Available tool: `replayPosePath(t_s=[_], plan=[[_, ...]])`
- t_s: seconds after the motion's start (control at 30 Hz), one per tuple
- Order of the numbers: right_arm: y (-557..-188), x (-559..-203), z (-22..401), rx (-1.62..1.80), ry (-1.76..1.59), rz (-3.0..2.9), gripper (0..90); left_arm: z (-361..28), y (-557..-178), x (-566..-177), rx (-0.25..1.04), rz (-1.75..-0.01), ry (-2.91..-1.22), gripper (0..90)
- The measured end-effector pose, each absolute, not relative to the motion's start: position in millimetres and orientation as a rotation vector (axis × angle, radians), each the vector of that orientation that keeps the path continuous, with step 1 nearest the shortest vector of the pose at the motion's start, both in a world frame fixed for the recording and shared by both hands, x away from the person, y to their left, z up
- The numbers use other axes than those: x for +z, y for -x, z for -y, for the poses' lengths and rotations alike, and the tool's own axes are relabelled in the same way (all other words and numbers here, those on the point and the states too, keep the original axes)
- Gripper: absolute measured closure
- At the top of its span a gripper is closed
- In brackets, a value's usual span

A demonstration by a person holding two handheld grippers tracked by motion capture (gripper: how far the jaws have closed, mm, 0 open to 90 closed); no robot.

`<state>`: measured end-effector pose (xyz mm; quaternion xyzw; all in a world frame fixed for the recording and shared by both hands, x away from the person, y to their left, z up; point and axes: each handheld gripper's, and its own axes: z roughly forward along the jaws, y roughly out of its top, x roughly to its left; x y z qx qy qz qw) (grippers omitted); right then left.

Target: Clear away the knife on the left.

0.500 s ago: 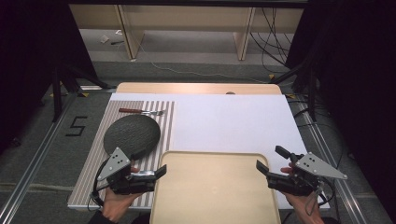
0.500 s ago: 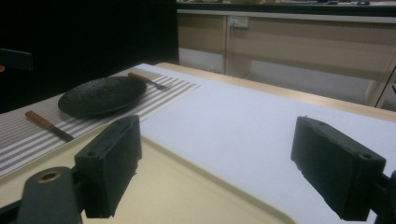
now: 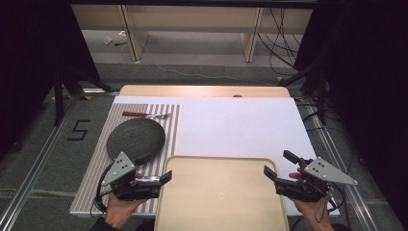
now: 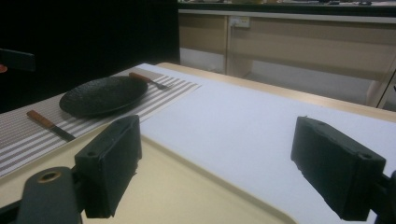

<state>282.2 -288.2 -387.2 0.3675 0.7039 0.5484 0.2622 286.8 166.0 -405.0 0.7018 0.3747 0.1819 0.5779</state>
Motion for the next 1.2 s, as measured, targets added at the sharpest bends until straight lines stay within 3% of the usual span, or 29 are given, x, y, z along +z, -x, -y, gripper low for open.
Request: replayPosePath(t_s=[0.33, 0.63, 1.2], plan=[[-282, -387, 288, 1.487, -0.991, -1.905, 17.1, -168, -289, -404, 0.409, -0.884, -1.686, 7.0], [-282, -387, 288, 1.487, -0.987, -1.911, 17.2, -171, -292, -407, 0.394, -0.871, -1.847, 7.3], [-282, -387, 287, 1.484, -0.983, -1.920, 17.3, -201, -310, -421, 0.458, -1.056, -2.048, 11.1]])
